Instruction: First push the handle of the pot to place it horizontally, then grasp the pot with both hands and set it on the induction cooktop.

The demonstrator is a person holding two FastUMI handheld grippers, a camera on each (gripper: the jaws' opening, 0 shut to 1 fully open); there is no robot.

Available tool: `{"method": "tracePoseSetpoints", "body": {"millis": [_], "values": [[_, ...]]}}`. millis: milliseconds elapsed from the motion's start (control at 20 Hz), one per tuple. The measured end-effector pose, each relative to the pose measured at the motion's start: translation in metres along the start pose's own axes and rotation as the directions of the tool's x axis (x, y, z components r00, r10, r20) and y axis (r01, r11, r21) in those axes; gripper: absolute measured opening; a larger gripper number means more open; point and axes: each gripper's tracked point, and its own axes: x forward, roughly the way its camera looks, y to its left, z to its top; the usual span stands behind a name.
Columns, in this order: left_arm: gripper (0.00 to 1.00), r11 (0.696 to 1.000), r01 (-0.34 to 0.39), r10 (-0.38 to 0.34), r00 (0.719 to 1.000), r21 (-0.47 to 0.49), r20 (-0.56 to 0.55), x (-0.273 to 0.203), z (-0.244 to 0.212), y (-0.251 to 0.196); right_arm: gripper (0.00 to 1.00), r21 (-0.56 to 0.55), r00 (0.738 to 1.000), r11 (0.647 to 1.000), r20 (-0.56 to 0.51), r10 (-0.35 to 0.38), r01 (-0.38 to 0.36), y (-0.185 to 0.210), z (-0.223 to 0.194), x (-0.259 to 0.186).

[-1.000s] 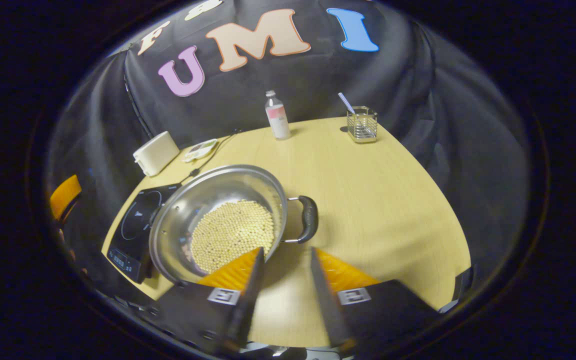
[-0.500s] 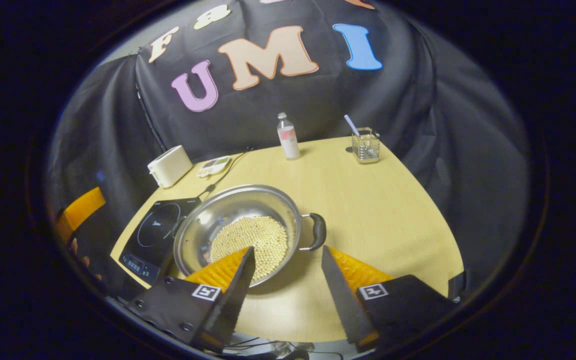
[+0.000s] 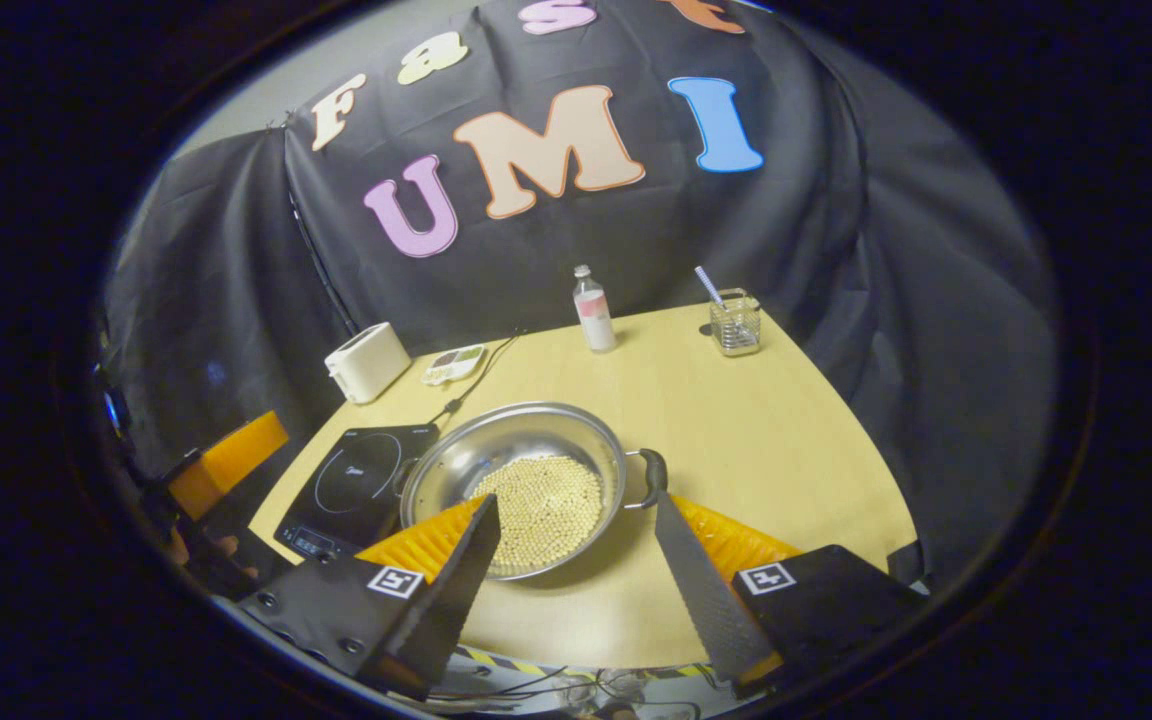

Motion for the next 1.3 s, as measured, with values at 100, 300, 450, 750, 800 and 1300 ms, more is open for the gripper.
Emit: {"method": "tracePoseSetpoints", "body": {"millis": [100,300,450,750,800,1300], "values": [[0.97,1.0,0.008,-0.008,1.0,-0.017,-0.015,0.0,-0.005,-0.001,0.94,-0.011,1.0,1.0,0.001,-0.004,0.004,-0.002,-0.004,-0.005],[0.97,0.998,0.015,-0.02,0.997,-0.066,-0.074,0.009,-0.021,0.0,0.94,-0.014,1.0,1.0,-0.01,0.007,-0.008,-0.007,-0.004,-0.005],[0.97,0.996,0.023,-0.034,0.992,-0.091,-0.121,0.018,-0.034,-0.001,0.94,-0.017,1.0,1.0,-0.028,0.01,-0.01,-0.017,-0.001,0.004],[0.97,0.994,-0.019,-0.009,0.967,-0.107,-0.253,0.039,-0.06,0.024,0.94,-0.015,0.996,1.0,-0.088,-0.006,0.004,-0.025,0.001,0.026],[0.97,0.993,-0.013,-0.019,0.963,-0.117,-0.268,0.044,-0.063,0.027,0.94,-0.016,0.994,1.0,-0.106,-0.01,0.008,-0.025,-0.002,0.032],[0.98,0.982,-0.004,-0.116,0.783,-0.191,-0.611,0.107,-0.145,0.036,0.95,-0.022,0.931,0.997,-0.359,-0.072,0.069,-0.049,-0.032,0.12]]}}
